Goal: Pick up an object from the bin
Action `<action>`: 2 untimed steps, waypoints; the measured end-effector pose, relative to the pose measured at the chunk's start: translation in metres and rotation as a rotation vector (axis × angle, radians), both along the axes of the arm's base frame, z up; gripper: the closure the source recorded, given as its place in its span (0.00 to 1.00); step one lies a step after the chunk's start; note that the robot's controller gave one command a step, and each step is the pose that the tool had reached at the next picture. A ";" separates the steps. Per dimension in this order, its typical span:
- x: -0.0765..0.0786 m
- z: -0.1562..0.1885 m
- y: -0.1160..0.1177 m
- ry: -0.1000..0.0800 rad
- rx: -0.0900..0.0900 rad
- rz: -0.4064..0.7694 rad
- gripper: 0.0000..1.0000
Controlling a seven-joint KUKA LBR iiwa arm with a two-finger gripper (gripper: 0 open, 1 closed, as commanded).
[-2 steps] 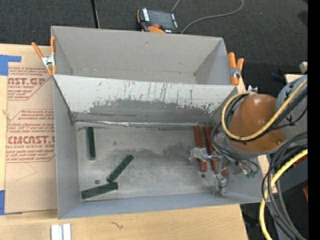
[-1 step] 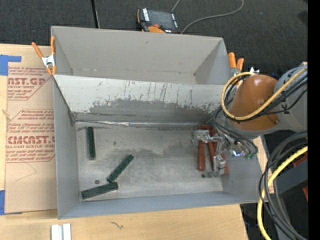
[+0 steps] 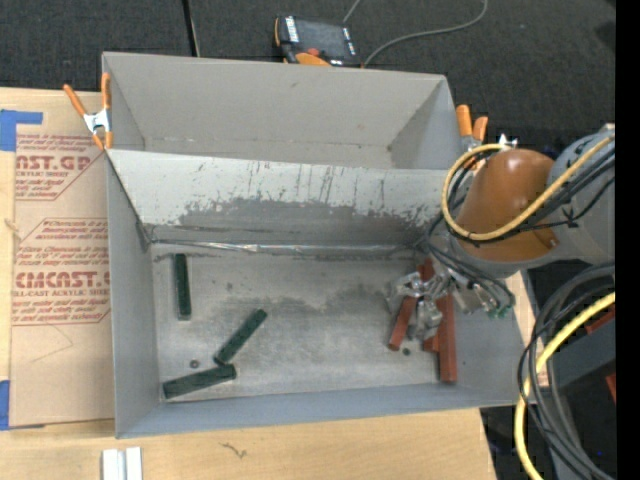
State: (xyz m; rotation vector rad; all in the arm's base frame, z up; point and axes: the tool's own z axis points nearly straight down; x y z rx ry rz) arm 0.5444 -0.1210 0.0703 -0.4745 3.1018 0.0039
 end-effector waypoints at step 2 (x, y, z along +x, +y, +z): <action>-0.008 0.129 0.011 0.000 -0.002 0.016 0.00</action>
Offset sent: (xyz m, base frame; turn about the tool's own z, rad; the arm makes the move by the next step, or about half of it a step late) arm -0.0089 0.0095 0.1287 -0.0160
